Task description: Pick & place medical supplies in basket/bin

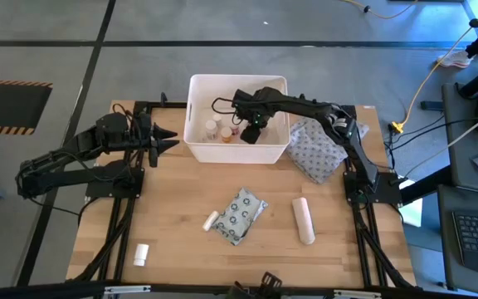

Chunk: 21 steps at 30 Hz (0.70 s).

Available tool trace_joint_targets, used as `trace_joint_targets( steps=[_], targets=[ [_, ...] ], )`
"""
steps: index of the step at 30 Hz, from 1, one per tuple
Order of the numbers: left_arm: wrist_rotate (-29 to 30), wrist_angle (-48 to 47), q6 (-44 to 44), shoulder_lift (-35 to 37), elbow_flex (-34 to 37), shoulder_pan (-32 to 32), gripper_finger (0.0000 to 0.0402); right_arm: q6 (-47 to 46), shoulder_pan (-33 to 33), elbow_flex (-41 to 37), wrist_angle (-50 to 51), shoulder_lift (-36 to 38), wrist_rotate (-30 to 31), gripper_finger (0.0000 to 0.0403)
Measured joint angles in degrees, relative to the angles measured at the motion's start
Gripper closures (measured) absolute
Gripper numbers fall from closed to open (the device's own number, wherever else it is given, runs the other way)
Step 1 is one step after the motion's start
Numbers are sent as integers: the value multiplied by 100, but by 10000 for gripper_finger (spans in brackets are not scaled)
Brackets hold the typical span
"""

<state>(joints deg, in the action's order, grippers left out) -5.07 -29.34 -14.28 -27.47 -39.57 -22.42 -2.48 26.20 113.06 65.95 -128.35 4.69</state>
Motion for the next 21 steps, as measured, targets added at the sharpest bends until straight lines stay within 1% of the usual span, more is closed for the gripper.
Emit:
trace_joint_targets(
  steps=[5,9,13,17,21],
  targets=[
    [3,91,2,-6,0,0,256,-54,0,0,-2,0,15,128],
    [-3,136,16,-6,0,0,256,-177,0,108,170,0,26,93],
    [-5,131,334,-6,0,-1,256,-450,-3,570,613,0,415,83],
    [22,129,595,-6,0,1,256,-485,-2,1258,1150,4,896,82],
    [41,120,669,-6,0,-1,256,-485,-48,2012,1632,4,930,82]
  ],
)
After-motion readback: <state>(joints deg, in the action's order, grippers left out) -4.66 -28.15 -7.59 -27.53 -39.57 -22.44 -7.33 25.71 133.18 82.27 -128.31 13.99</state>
